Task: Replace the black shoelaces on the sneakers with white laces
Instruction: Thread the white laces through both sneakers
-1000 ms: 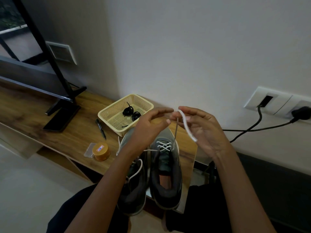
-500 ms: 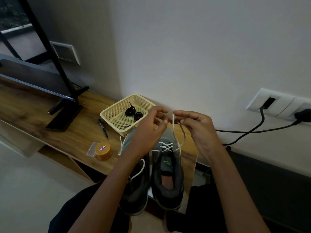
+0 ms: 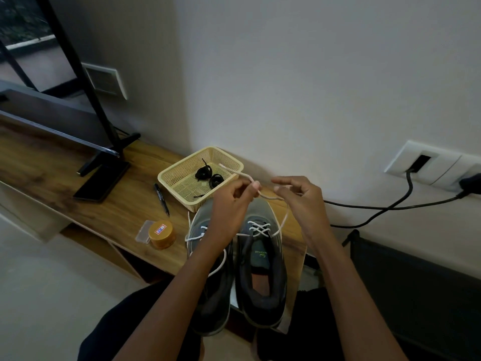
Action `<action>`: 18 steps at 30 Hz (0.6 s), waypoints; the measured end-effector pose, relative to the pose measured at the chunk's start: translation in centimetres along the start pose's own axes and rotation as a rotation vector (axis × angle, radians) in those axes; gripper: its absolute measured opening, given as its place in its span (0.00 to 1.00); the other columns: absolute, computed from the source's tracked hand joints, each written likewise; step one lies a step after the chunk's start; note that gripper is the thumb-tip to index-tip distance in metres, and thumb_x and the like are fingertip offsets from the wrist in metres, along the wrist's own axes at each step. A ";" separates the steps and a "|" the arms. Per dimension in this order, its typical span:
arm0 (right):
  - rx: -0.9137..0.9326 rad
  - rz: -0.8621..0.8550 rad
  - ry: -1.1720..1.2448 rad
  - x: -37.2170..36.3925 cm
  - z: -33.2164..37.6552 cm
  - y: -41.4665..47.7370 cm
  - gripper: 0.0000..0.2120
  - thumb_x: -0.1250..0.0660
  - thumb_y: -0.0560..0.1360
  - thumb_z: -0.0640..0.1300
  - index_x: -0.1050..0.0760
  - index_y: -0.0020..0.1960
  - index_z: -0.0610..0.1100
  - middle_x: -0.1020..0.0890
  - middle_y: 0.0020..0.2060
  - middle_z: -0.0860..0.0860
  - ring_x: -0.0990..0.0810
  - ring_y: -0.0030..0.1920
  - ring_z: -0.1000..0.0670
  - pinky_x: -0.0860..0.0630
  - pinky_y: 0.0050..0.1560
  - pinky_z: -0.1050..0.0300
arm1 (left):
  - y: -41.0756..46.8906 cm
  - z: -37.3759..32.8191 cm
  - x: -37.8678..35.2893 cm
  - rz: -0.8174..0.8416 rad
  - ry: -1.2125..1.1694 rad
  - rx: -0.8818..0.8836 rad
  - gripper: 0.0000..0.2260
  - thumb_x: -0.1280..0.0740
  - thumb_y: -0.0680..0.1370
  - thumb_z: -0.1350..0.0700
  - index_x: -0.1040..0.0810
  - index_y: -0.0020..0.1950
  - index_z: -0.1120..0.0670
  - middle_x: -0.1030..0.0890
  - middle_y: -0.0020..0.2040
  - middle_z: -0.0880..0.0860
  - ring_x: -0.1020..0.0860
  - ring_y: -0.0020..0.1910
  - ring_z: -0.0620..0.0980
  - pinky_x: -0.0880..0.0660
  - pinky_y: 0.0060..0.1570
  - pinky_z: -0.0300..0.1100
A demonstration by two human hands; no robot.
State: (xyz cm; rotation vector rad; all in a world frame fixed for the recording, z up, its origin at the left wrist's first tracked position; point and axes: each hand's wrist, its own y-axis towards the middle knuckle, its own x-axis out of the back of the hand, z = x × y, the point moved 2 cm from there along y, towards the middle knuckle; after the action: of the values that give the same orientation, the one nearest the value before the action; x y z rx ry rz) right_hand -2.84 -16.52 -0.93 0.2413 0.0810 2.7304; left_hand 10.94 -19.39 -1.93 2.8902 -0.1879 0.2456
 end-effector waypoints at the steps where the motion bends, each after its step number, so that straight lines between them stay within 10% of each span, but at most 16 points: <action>1: 0.028 0.019 -0.035 -0.3 -0.1 0.0 0.09 0.29 0.71 0.41 0.19 0.44 0.56 0.22 0.51 0.52 0.25 0.57 0.52 0.27 0.58 0.54 | -0.2 -0.2 -0.1 0.045 0.033 0.007 0.07 0.35 0.78 0.57 0.20 0.43 0.58 0.20 0.37 0.52 0.23 0.38 0.42 0.27 0.44 0.38; 7: 0.146 0.050 -0.117 -2.2 -0.1 0.0 0.05 0.28 0.65 0.54 0.20 0.39 0.65 0.21 0.52 0.60 0.26 0.61 0.46 0.28 0.60 0.42 | -1.0 -0.9 -0.4 0.262 0.544 -0.084 0.07 0.37 0.79 0.54 0.20 0.51 0.52 0.27 0.34 0.39 0.29 0.32 0.30 0.35 0.46 0.41; 10: 0.158 0.062 -0.020 -2.4 0.0 -0.1 0.07 0.27 0.69 0.40 0.17 0.45 0.50 0.17 0.42 0.56 0.20 0.48 0.54 0.23 0.51 0.55 | -0.9 -0.4 -0.3 0.256 0.599 -0.073 0.07 0.37 0.79 0.51 0.19 0.51 0.49 0.29 0.33 0.38 0.30 0.32 0.27 0.38 0.45 0.33; 18: 0.087 -0.022 -0.120 -1.0 -1.0 0.0 0.09 0.31 0.72 0.34 0.20 0.52 0.41 0.18 0.33 0.50 0.20 0.34 0.53 0.20 0.42 0.56 | -1.1 3.1 0.5 0.266 0.941 -0.026 0.16 0.34 0.74 0.42 0.26 0.61 0.43 0.26 0.61 0.43 0.34 0.65 0.47 0.47 0.66 0.50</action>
State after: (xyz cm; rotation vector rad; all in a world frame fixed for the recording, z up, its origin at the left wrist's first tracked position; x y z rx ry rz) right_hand -2.11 -16.95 -2.08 0.4258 0.1686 2.6868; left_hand 12.04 -19.10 -5.08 2.3894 -0.3798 1.5492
